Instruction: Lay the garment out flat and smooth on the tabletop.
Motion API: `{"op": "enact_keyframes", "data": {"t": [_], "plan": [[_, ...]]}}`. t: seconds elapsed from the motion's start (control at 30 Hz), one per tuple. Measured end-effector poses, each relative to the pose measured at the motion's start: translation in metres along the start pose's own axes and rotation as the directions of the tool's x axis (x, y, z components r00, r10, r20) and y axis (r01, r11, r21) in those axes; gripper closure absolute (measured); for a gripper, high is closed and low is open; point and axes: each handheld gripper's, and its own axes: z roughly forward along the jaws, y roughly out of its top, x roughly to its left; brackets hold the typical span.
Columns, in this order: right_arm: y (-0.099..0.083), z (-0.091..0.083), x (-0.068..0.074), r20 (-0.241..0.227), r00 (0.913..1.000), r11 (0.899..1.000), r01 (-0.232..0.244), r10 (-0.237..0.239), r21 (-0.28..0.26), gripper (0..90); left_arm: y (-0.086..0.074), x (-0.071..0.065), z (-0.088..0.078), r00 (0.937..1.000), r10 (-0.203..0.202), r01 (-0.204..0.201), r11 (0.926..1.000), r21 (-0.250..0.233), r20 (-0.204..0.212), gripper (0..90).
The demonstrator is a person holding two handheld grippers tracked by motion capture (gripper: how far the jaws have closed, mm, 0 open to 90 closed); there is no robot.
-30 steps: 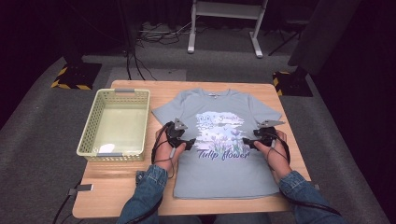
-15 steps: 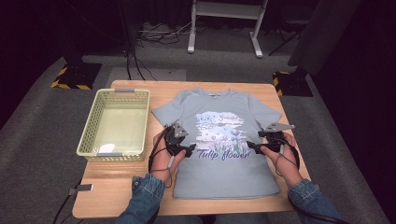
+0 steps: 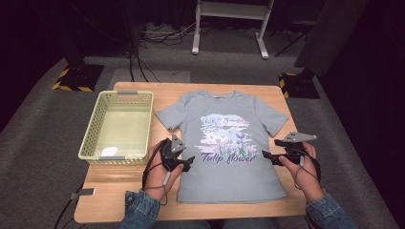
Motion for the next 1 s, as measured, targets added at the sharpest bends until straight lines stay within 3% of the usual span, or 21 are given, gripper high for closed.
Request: {"op": "enact_keyframes", "data": {"t": [0.6,0.8,1.0], "plan": [[-0.033,-0.034,-0.013,0.026,0.9994,0.999,-0.024,0.023,0.03,20.7,-0.037,0.0,-0.032,0.9992,-0.029,0.03,0.9994,0.019,-0.026,20.6],[-0.048,-0.04,-0.017,0.037,0.9987,0.999,-0.036,0.035,0.036,20.0,-0.053,0.006,-0.041,0.9989,-0.027,0.028,0.9993,0.025,-0.04,20.3],[-0.067,-0.041,-0.022,0.047,0.9971,0.996,-0.063,0.061,0.055,19.8,-0.072,0.012,-0.045,0.9969,-0.056,0.059,0.9972,0.046,-0.056,20.4]]}}
